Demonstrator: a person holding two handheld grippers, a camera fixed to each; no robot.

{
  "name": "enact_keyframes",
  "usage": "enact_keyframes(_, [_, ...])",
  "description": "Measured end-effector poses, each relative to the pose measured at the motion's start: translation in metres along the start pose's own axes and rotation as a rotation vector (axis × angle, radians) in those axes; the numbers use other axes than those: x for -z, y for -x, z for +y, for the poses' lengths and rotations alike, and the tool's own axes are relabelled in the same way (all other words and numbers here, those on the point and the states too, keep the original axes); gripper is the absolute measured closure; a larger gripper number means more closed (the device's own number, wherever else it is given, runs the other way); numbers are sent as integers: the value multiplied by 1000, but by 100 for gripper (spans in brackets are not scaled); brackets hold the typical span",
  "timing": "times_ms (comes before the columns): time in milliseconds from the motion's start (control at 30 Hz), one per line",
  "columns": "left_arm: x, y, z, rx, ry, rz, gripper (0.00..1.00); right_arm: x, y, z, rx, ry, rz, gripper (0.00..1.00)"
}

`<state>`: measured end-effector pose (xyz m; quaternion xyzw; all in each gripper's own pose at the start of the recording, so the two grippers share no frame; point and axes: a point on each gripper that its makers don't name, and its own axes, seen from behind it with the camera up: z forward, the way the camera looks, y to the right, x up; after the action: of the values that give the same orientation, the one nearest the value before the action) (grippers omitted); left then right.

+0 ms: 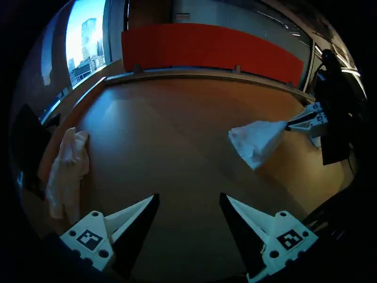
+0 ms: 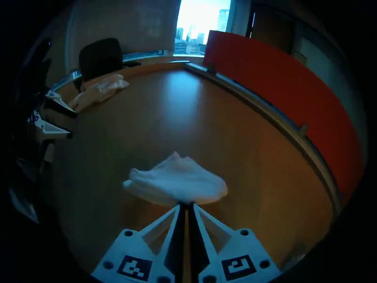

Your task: Fold towel

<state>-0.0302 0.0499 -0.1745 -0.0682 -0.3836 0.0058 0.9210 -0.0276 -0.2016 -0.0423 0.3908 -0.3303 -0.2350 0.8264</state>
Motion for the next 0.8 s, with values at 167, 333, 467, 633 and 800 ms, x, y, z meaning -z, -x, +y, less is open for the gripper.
enact_keyframes(167, [0, -8, 2, -8, 11, 16, 6, 15, -30, 20, 42, 34, 34, 96])
enact_keyframes(333, [-1, -15, 4, -15, 21, 30, 6, 32, -52, 37, 72, 62, 57, 96])
enact_keyframes(467, [-1, -20, 7, -21, 30, 40, 6, 46, -58, 54, 74, 93, 52, 96])
enact_keyframes(633, [-3, -23, 10, -23, 43, 46, 6, 61, -57, 71, 80, 120, 46, 96])
enact_keyframes(800, [-5, -25, 14, -28, 54, 48, 6, 76, -49, 89, 79, 147, 37, 96])
